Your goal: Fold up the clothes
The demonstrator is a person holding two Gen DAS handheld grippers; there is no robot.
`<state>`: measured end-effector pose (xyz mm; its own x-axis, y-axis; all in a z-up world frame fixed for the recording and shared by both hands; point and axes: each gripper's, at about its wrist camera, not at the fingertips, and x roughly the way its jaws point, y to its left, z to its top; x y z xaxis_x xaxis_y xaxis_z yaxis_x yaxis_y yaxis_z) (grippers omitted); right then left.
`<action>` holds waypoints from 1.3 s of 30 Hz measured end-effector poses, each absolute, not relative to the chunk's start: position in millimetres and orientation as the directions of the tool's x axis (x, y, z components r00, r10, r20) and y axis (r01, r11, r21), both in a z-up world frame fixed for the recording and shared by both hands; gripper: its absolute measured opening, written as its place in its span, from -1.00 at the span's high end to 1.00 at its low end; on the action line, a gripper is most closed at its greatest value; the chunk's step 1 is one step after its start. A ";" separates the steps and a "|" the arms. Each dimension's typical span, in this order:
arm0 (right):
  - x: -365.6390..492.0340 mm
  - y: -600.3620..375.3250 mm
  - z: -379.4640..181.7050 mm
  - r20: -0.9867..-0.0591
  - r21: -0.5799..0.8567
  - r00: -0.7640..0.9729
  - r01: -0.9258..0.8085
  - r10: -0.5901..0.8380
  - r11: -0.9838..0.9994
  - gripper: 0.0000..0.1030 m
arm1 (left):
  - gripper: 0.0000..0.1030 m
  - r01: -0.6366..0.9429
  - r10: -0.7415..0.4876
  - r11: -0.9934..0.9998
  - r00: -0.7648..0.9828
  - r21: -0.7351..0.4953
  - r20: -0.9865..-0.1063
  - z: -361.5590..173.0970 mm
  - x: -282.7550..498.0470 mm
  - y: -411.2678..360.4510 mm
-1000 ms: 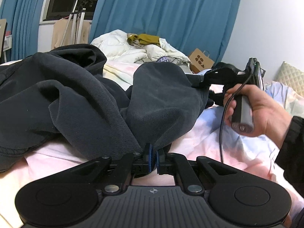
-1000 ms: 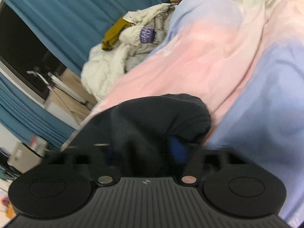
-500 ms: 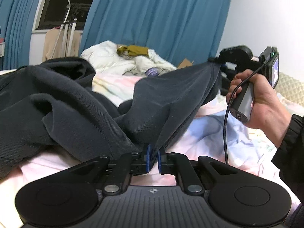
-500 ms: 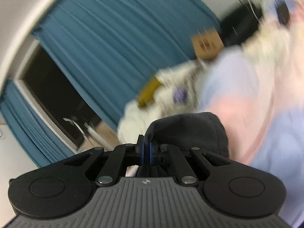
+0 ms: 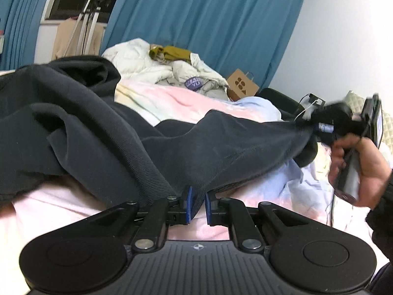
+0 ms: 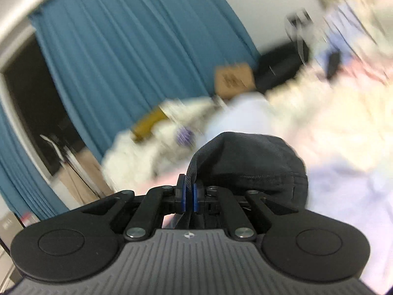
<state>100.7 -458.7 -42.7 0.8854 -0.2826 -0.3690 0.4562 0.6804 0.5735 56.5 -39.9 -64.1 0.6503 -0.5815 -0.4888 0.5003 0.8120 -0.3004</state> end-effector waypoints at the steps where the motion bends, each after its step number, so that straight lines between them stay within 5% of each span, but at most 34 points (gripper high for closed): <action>1: 99.5 -464.8 -47.9 -0.420 0.574 0.867 0.482 -0.267 0.662 0.88 | 0.77 0.497 -0.581 0.812 0.647 -0.306 -0.494 -64.2 57.0 -38.6; 8: 63.8 -477.2 -60.6 -0.536 0.704 0.843 0.477 -0.047 0.527 0.76 | 0.54 0.445 -0.573 0.820 0.637 -0.361 -0.516 -59.5 59.2 -26.1; 11: 44.6 -473.2 -55.8 -0.527 0.720 0.850 0.441 0.009 0.536 0.72 | -0.04 0.432 -0.567 0.824 0.650 -0.368 -0.506 -54.0 54.4 -21.4; 18: 12.7 -482.0 -68.0 -0.485 0.806 0.871 0.411 0.078 0.425 0.69 | -0.77 0.271 -0.500 0.838 0.727 -0.473 -0.470 -31.9 43.3 20.0; 22: 15.4 -487.8 -72.3 -0.487 0.807 0.870 0.417 0.071 0.418 0.49 | -0.79 0.066 -0.427 0.807 0.753 -0.587 -0.501 -22.1 47.6 75.5; 30: 20.9 -512.0 -88.8 -0.465 0.840 0.884 0.424 0.047 0.340 0.42 | -0.76 -0.424 -0.263 0.555 0.727 -0.715 -0.635 -38.6 69.3 199.4; 33: 22.1 -520.1 -94.0 -0.427 0.874 0.903 0.398 0.049 0.280 -0.07 | -0.65 -0.524 -0.209 0.450 0.725 -0.723 -0.656 -54.6 71.8 225.7; 39: 35.3 -528.2 -106.8 -0.398 0.900 0.916 0.379 0.052 0.214 -0.26 | -0.53 -0.567 -0.141 0.346 0.757 -0.748 -0.638 -75.9 81.1 241.6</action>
<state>35.3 -528.2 -106.8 0.9158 0.0523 -0.3982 0.3793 0.2138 0.9002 81.1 241.6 -75.9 0.7568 -0.1406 -0.6383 -0.5665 0.3460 -0.7479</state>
